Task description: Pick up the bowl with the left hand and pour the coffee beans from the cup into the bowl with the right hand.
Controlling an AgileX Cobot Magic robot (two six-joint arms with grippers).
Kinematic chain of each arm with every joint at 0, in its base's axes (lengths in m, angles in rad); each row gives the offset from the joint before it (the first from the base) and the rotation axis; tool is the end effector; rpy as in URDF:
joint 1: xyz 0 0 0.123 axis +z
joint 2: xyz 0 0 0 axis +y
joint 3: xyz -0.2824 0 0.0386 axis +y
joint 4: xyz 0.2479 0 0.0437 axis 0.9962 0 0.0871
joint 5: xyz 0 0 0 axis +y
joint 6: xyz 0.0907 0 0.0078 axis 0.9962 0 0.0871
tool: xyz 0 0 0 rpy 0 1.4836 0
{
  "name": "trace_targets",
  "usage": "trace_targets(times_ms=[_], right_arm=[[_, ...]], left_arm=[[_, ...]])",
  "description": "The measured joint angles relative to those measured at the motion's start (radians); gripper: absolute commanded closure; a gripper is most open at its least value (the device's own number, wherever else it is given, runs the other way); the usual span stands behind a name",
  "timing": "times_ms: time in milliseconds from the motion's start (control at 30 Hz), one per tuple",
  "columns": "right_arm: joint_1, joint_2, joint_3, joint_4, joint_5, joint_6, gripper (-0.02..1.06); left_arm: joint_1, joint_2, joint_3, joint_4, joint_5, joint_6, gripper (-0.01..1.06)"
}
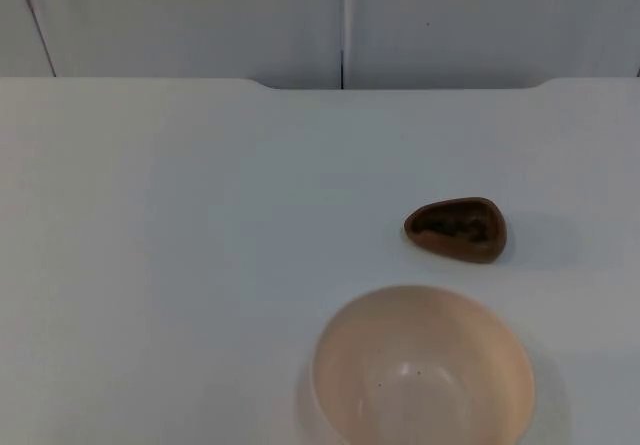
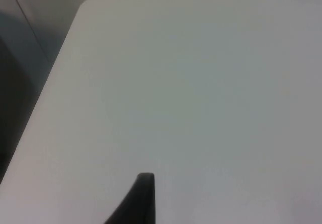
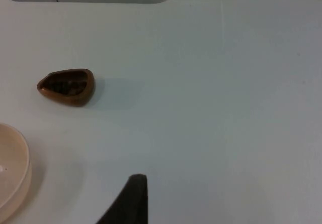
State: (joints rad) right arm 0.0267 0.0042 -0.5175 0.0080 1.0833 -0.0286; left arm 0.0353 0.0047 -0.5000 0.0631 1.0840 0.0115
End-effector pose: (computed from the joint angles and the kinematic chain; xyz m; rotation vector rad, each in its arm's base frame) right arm -0.0072 0.0005 0.2802 -0.0573 2.0528 0.0084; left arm -0.0054 0.0049 0.2755 -0.0283 2.0721 0.1046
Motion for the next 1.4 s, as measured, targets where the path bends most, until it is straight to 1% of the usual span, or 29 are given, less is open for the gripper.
trace_targets(times_ms=[1400], right_arm=[[0.0, 0.0, 0.0, -0.008, 0.0, 0.0, -0.01]], left_arm=[[0.0, 0.0, 0.0, 0.0, 0.0, 0.0, 0.0]])
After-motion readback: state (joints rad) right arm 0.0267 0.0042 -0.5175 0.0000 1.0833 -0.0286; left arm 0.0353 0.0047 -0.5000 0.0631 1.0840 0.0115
